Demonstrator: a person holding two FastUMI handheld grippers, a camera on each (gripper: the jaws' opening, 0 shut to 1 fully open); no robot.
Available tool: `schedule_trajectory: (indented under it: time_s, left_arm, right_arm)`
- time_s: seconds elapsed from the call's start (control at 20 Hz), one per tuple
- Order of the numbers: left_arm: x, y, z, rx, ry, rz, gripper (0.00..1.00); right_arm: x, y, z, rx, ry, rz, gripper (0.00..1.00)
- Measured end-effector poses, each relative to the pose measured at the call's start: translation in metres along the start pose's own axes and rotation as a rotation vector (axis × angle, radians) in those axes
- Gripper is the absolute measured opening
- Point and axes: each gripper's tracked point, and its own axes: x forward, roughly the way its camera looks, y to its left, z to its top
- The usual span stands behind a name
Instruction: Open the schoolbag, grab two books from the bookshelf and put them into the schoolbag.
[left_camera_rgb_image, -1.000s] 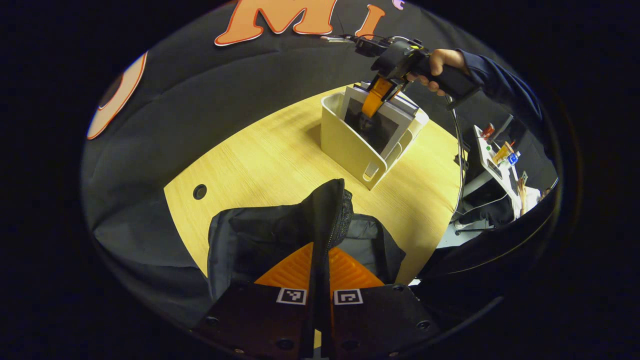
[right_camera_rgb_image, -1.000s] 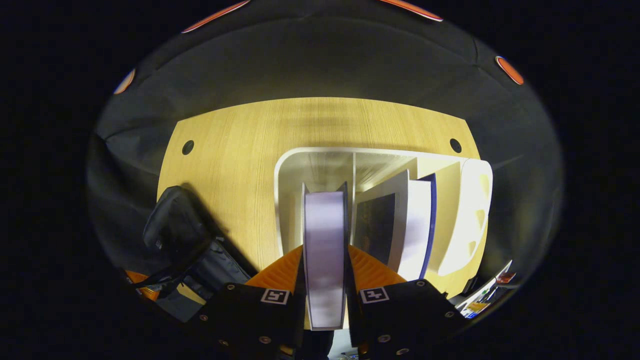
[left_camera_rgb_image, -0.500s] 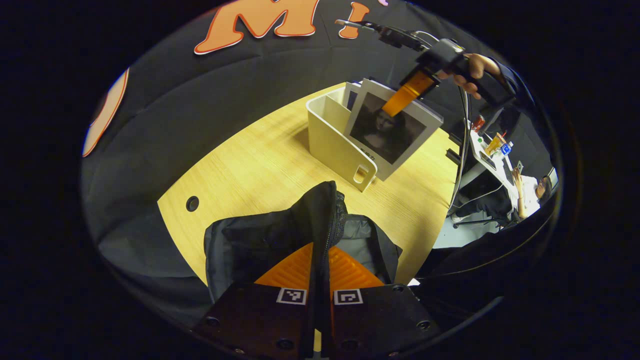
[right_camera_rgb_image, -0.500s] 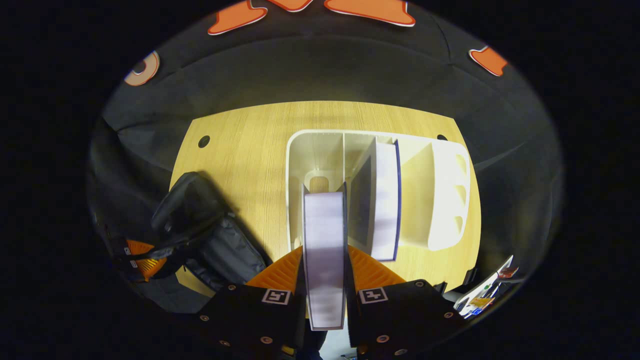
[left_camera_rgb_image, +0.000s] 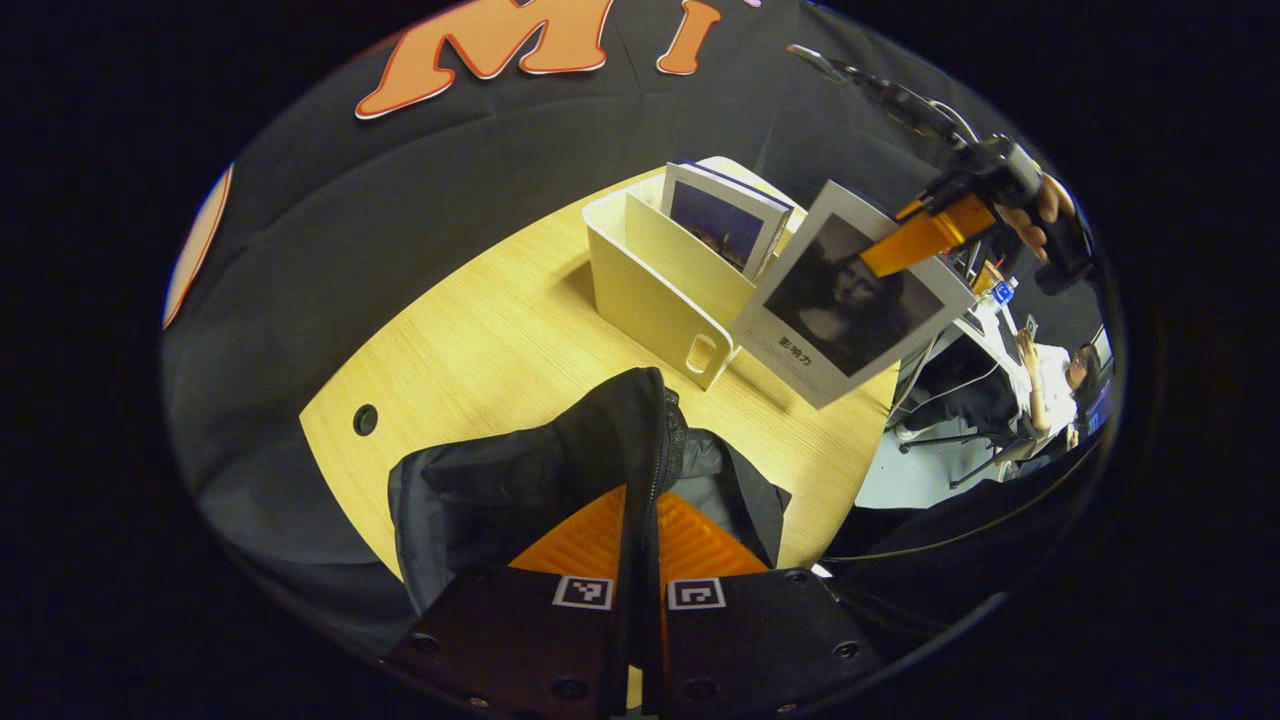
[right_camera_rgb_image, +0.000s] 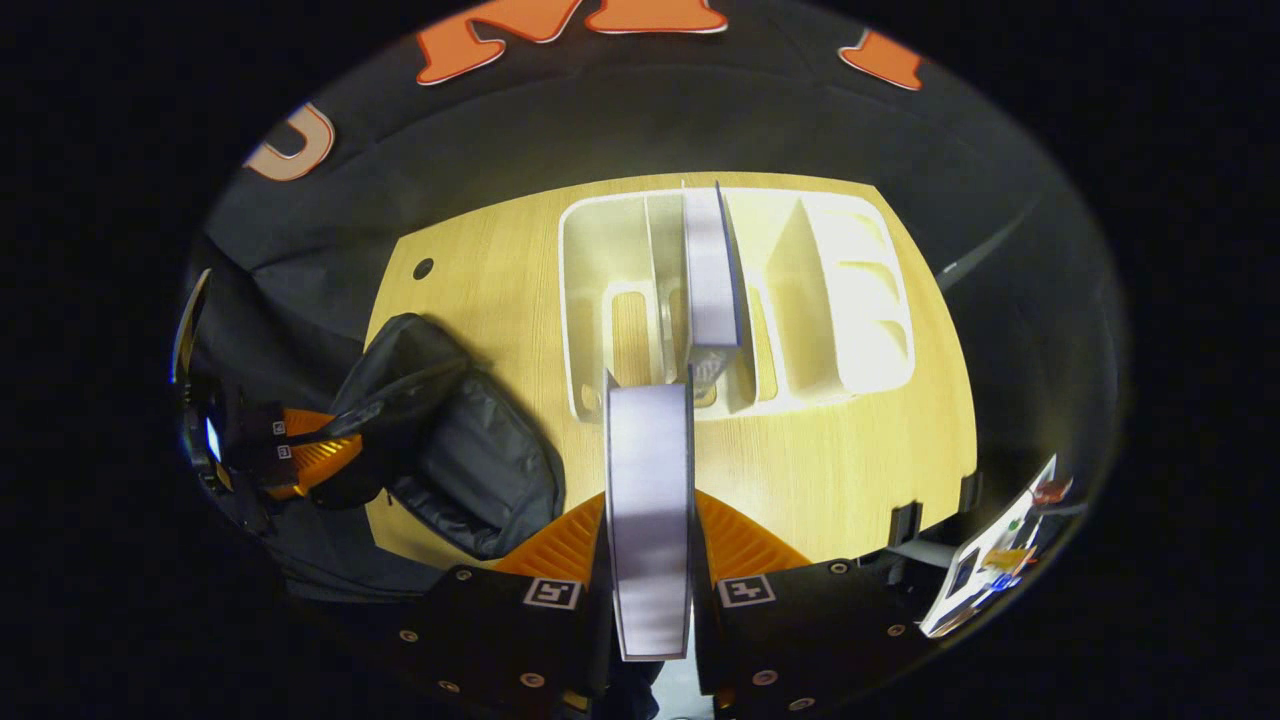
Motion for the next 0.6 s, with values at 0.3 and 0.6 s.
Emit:
schedule_trajectory:
  time_s: [0.3,0.6]
  left_arm:
    - [0.006,-0.004,0.007,-0.002,0.012,0.010,0.06]
    - [0.003,-0.008,0.008,-0.012,0.012,0.024,0.06]
  right_arm:
    - [-0.021,-0.004,-0.041,0.096,-0.043,0.095,0.34]
    - [-0.020,0.009,-0.062,0.204,-0.084,0.237,0.32]
